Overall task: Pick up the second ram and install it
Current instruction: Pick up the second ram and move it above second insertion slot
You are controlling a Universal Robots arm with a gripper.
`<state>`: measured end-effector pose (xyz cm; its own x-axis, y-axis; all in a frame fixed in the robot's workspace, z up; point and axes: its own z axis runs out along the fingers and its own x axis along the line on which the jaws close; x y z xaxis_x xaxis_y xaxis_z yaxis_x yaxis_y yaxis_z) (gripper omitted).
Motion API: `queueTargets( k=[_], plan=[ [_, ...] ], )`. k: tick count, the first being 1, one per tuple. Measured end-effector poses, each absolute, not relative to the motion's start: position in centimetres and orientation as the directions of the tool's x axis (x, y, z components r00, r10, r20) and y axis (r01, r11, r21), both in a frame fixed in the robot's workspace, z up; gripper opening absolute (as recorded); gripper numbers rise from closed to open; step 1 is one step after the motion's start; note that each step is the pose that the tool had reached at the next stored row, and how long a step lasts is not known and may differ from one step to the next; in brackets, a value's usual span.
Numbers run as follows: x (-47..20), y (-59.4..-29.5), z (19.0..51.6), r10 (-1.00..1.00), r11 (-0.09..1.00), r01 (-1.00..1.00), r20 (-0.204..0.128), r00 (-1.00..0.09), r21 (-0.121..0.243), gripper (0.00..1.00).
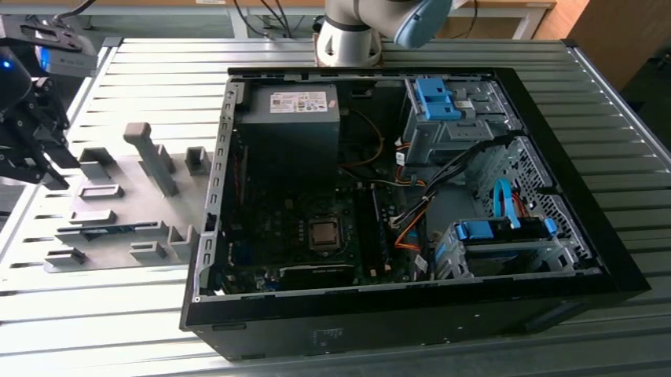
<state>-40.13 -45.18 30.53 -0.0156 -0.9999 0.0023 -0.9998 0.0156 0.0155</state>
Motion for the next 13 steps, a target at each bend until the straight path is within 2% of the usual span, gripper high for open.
queueTargets(
  k=[13],
  plan=[
    [-40.15, -45.20, 30.22, -1.000, 0.016, -1.000, 0.002, -0.015, 0.015, 0.40]
  ],
)
